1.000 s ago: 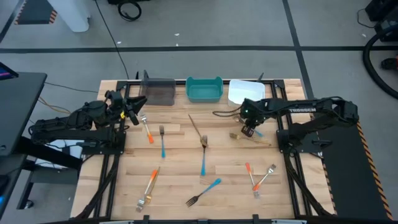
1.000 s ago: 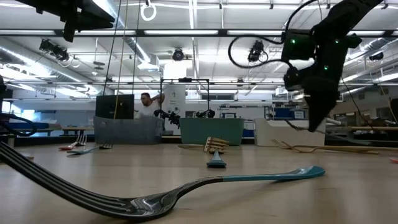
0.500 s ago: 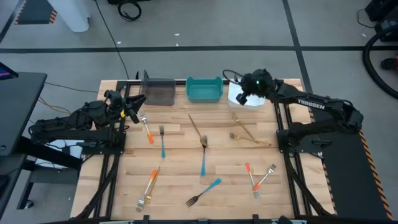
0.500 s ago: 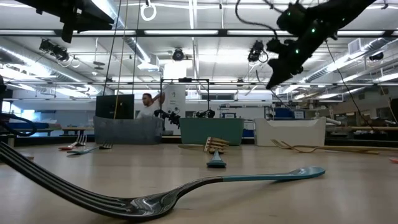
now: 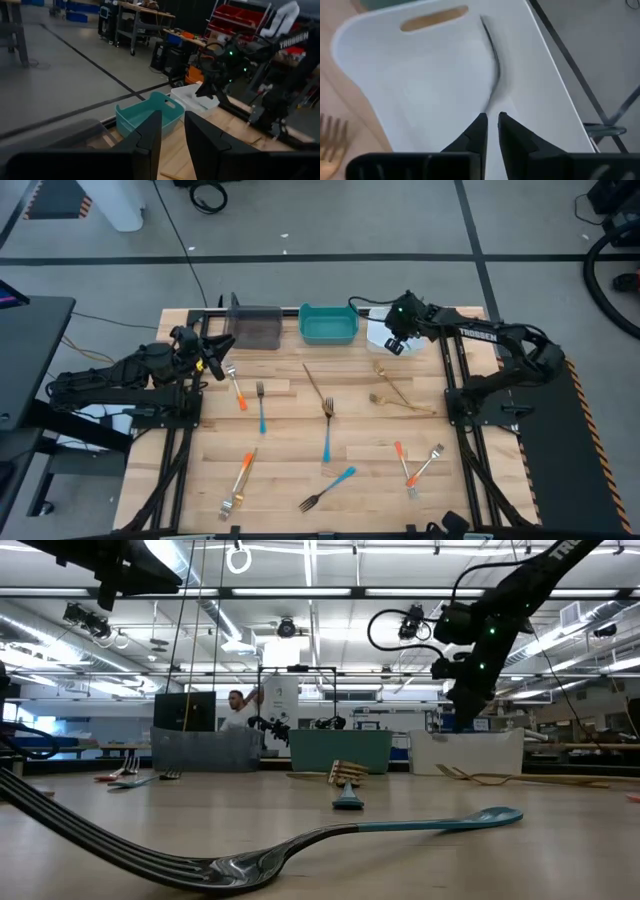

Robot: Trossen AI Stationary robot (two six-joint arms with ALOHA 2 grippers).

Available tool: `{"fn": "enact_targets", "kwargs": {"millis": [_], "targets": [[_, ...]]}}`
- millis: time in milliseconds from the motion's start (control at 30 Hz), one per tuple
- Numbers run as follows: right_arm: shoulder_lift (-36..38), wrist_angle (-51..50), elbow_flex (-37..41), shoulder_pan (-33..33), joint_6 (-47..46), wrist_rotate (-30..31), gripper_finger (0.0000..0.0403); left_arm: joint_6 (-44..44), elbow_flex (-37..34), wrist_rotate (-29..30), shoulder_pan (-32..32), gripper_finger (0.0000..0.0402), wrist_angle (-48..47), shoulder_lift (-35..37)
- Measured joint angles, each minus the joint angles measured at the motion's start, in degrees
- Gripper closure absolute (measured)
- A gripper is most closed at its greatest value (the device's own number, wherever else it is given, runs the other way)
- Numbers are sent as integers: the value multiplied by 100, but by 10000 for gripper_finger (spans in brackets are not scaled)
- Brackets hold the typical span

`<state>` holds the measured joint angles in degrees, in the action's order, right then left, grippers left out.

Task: Sort silverware by color (type)
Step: Put the top right blue fork into the white bin, then put the top left orange fork into the black transparent bin

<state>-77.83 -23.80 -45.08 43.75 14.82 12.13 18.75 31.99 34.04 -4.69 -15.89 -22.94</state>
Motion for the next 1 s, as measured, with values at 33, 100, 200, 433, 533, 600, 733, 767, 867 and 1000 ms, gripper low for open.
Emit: {"fn": "enact_targets", "kwargs": {"millis": [33, 100, 200, 433, 533, 600, 733, 767, 867, 1000], "targets": [[-25, 4, 0, 0, 0, 17, 341, -101, 0, -1, 0, 308, 1, 0], [-50, 1, 0, 0, -32, 79, 334, -250, 0, 1, 0, 308, 1, 0], [26, -1, 0, -35, -173, 351, 326, -201, 0, -1, 0, 308, 0, 0], [622, -541, -509, -245, -622, 561, 324, 1169, 0, -951, 9, 308, -812, -80], [867, -670, -828, -350, -632, 559, 325, 2000, -4, -1435, 7, 308, -1558, -317], [1019, -636, -991, -396, -708, 549, 325, 2366, -2, -1690, 9, 308, -1962, -573], [1212, -583, -1194, -437, -863, 484, 325, 3268, -4, -1488, -2, 308, -2596, -1171], [1251, -583, -1222, -437, -879, 484, 325, 3604, -4, -1341, -2, 308, -2695, -1319], [1337, -580, -1259, -435, -921, 476, 325, 4552, -4, -1180, -2, 308, -2880, -1763], [1339, -588, -1259, -437, -928, 473, 325, 5345, -4, -725, -3, 308, -3107, -2329]]}}
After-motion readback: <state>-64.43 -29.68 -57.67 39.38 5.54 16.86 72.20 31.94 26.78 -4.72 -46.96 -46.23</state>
